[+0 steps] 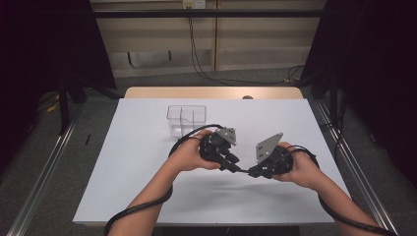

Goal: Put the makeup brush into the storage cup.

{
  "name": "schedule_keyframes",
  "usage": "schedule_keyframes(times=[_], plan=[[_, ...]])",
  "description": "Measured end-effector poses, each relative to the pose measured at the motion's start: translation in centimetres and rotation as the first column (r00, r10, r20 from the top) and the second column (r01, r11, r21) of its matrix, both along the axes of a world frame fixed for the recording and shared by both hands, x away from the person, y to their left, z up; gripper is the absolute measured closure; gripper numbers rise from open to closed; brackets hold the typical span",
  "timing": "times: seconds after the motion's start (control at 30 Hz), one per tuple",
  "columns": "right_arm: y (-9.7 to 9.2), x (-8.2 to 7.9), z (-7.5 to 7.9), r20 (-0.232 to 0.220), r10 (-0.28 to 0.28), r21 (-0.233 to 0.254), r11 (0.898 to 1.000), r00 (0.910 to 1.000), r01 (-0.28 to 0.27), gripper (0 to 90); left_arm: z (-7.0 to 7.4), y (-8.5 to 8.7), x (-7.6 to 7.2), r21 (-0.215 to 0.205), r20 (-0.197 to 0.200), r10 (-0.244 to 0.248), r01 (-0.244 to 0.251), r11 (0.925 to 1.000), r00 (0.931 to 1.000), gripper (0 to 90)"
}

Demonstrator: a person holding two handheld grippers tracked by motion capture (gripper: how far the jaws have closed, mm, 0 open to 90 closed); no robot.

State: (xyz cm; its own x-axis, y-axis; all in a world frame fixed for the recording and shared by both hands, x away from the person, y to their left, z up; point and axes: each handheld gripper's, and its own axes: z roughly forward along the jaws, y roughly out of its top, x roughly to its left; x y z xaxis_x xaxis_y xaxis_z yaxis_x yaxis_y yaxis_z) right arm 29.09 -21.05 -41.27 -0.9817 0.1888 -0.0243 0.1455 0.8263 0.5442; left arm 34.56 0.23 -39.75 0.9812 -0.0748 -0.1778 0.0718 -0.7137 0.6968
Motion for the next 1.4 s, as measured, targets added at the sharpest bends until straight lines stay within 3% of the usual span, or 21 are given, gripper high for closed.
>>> schedule_keyframes(times=[0.03, 0.07, 0.23, 0.4, 0.53, 0.73, 0.87, 0.97, 1.0, 1.03, 1.1, 1.13, 1.2, 1.23, 1.27, 1.33, 1.4], plan=[[0.0, 0.0, 0.0, 0.000, 0.000, 0.000, 1.000, 1.0000, 0.000, 84.0, 0.0, 0.0, 0.0, 0.000, 0.000, 0.000, 0.000, 1.0000, 1.0000, 58.9], [0.0, 0.0, 0.0, -0.002, 0.000, -0.001, 1.000, 1.0000, 0.000, 84.1, 0.0, 0.4, 0.1, -0.041, -0.005, 0.010, -0.010, 0.9991, 0.9999, 55.6], [0.0, 0.0, 0.0, -0.004, -0.012, 0.008, 1.000, 0.9999, 0.012, 84.1, -0.1, 1.0, 0.4, -0.091, -0.029, 0.040, -0.043, 0.9949, 0.9988, 42.5], [-0.1, 0.0, -0.1, 0.002, -0.013, 0.012, 1.000, 0.9999, 0.013, 84.0, -0.1, 1.8, 0.5, -0.159, -0.049, 0.077, -0.084, 0.9837, 0.9958, 32.4], [-0.1, -0.1, -0.2, -0.002, -0.020, 0.017, 1.000, 0.9998, 0.020, 84.0, -0.3, 2.0, 0.5, -0.182, -0.053, 0.092, -0.101, 0.9781, 0.9943, 25.2], [-0.3, -0.1, -0.3, -0.002, -0.028, 0.033, 0.999, 0.9996, 0.028, 84.0, -0.6, 2.4, 0.5, -0.235, -0.040, 0.125, -0.131, 0.9630, 0.9913, 17.9], [-0.4, -0.1, -0.3, 0.000, -0.039, 0.044, 0.998, 0.9992, 0.039, 84.0, -0.7, 2.7, 0.5, -0.268, -0.050, 0.142, -0.150, 0.9516, 0.9887, 15.5], [-0.5, -0.1, -0.4, 0.002, -0.041, 0.053, 0.998, 0.9991, 0.041, 84.0, -0.8, 3.0, 0.5, -0.305, -0.067, 0.159, -0.172, 0.9366, 0.9850, 13.9], [-0.5, -0.1, -0.4, 0.000, -0.044, 0.056, 0.997, 0.9990, 0.044, 84.0, -0.8, 3.0, 0.5, -0.305, -0.067, 0.159, -0.172, 0.9366, 0.9850, 13.0], [-0.5, -0.1, -0.5, 0.001, -0.044, 0.057, 0.997, 0.9990, 0.043, 84.0, -1.0, 3.2, 0.5, -0.327, -0.069, 0.171, -0.184, 0.9269, 0.9828, 13.2], [-0.6, -0.1, -0.5, 0.000, -0.044, 0.060, 0.997, 0.9990, 0.044, 84.0, -1.0, 3.3, 0.5, -0.331, -0.067, 0.177, -0.189, 0.9245, 0.9819, 12.2], [-0.6, -0.1, -0.5, 0.003, -0.046, 0.062, 0.997, 0.9989, 0.046, 84.0, -1.0, 3.5, 0.5, -0.355, -0.068, 0.192, -0.203, 0.9123, 0.9791, 12.1], [-0.6, -0.1, -0.5, 0.003, -0.051, 0.065, 0.997, 0.9987, 0.050, 84.0, -1.1, 3.8, 0.6, -0.373, -0.073, 0.200, -0.213, 0.9032, 0.9771, 11.5], [-0.7, -0.1, -0.5, 0.002, -0.054, 0.067, 0.996, 0.9985, 0.054, 84.0, -1.1, 3.9, 0.6, -0.388, -0.077, 0.208, -0.222, 0.8946, 0.9750, 11.4], [-0.7, -0.1, -0.5, 0.002, -0.054, 0.067, 0.996, 0.9985, 0.054, 84.0, -1.1, 3.9, 0.6, -0.388, -0.077, 0.208, -0.222, 0.8946, 0.9750, 11.0], [-0.7, -0.1, -0.6, -0.002, -0.059, 0.071, 0.996, 0.9983, 0.059, 84.0, -1.2, 4.2, 0.5, -0.403, -0.081, 0.221, -0.235, 0.8845, 0.9719, 10.8], [-0.7, -0.1, -0.6, -0.005, -0.059, 0.079, 0.995, 0.9983, 0.059, 84.0, -1.2, 4.3, 0.5, -0.408, -0.080, 0.229, -0.241, 0.8808, 0.9703, 10.2]])
